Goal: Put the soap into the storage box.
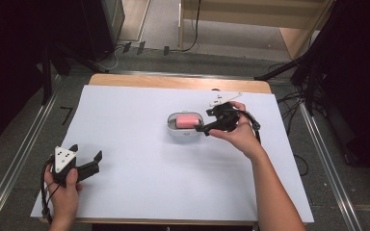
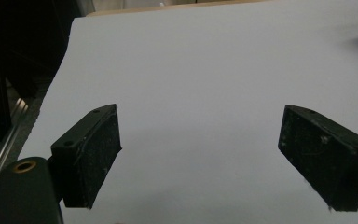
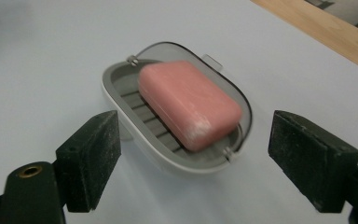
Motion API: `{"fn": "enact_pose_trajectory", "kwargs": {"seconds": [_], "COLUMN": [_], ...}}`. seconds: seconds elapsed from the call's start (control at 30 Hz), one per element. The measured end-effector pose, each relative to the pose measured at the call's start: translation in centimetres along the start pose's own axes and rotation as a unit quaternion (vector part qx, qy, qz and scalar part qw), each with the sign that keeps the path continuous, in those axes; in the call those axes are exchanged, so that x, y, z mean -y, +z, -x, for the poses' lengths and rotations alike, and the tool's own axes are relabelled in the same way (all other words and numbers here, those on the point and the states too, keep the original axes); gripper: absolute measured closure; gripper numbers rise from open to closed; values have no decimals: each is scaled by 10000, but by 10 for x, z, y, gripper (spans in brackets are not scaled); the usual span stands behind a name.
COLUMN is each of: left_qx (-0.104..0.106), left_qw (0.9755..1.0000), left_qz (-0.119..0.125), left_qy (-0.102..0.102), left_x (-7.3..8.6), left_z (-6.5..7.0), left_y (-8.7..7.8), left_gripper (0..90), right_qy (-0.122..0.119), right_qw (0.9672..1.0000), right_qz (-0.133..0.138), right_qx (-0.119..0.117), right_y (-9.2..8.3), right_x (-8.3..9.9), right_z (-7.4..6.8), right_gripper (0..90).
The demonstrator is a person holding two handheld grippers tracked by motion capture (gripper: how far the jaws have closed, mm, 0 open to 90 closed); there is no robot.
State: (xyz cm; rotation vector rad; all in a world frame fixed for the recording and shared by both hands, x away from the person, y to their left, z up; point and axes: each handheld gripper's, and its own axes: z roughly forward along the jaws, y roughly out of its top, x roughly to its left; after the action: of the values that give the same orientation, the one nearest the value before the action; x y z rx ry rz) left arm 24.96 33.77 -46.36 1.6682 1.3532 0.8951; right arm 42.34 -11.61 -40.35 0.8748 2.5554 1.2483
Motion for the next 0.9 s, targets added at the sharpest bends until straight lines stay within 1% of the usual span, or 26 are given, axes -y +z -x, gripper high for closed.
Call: {"fn": "enact_pose_trajectory", "kwargs": {"seconds": [0.03, 0.07, 0.1, 0.13, 0.27, 0.3, 0.37, 0.4, 0.43, 0.47, 0.5, 0.57, 0.6, 0.67, 0.73, 0.8, 0.9], "left_qx": [-4, -4, -9, -7, -9, -13, -23, -23, -23, -23, -28, -29, -29, -31, -28, -31, -29], "left_qw": [10000, 10000, 10000, 10000, 10000, 10000, 10000, 10000, 10000, 10000, 10000, 10000, 10000, 10000, 10000, 10000, 10000], "left_qz": [0, 0, 1, 0, 1, 3, -2, 1, -2, -4, 1, 1, 0, 1, -1, 0, 4], "left_qy": [4, 4, 9, 12, 12, 18, 24, 23, 24, 25, 24, 24, 25, 25, 27, 26, 19], "left_x": [0, 0, 0, 0, 0, 0, 0, 0, 0, 0, 0, 0, 0, 0, 0, 0, 0], "left_z": [0, 0, 0, 0, 0, 0, 0, 0, 0, 0, 1, 1, 1, 1, 1, 1, 1], "left_y": [0, 0, 0, 0, 0, 0, 0, 0, 0, 0, 0, 0, 0, 0, 0, 0, 0], "left_gripper": [136, 136, 136, 136, 136, 136, 136, 136, 136, 137, 136, 136, 137, 136, 136, 136, 136], "right_qy": [147, 147, 226, 324, 481, 553, 554, 606, 620, 611, 597, 672, 723, 732, 726, 739, 759], "right_qw": [9997, 9997, 9995, 9991, 9978, 9971, 9969, 9965, 9963, 9958, 9958, 9951, 9943, 9942, 9938, 9937, 9928], "right_qz": [46, 46, 20, 31, 69, 91, 124, 135, 148, 111, 123, 114, 112, 115, 156, 155, 163], "right_qx": [197, 197, 235, 276, 460, 517, 549, 564, 584, 672, 689, 712, 774, 781, 830, 830, 914], "right_y": [-7, -7, -10, -14, -25, -30, -33, -35, -37, -39, -40, -43, -45, -47, -52, -53, -58], "right_x": [6, 6, 8, 11, 21, 26, 28, 31, 34, 37, 39, 45, 50, 52, 60, 61, 70], "right_z": [0, 0, 0, 0, 0, -1, -1, -2, -1, -2, -2, -1, -2, -2, -4, -5, -8], "right_gripper": [120, 120, 117, 99, 5, 0, 0, 0, 0, 0, 0, 0, 0, 0, 0, 0, 0]}}
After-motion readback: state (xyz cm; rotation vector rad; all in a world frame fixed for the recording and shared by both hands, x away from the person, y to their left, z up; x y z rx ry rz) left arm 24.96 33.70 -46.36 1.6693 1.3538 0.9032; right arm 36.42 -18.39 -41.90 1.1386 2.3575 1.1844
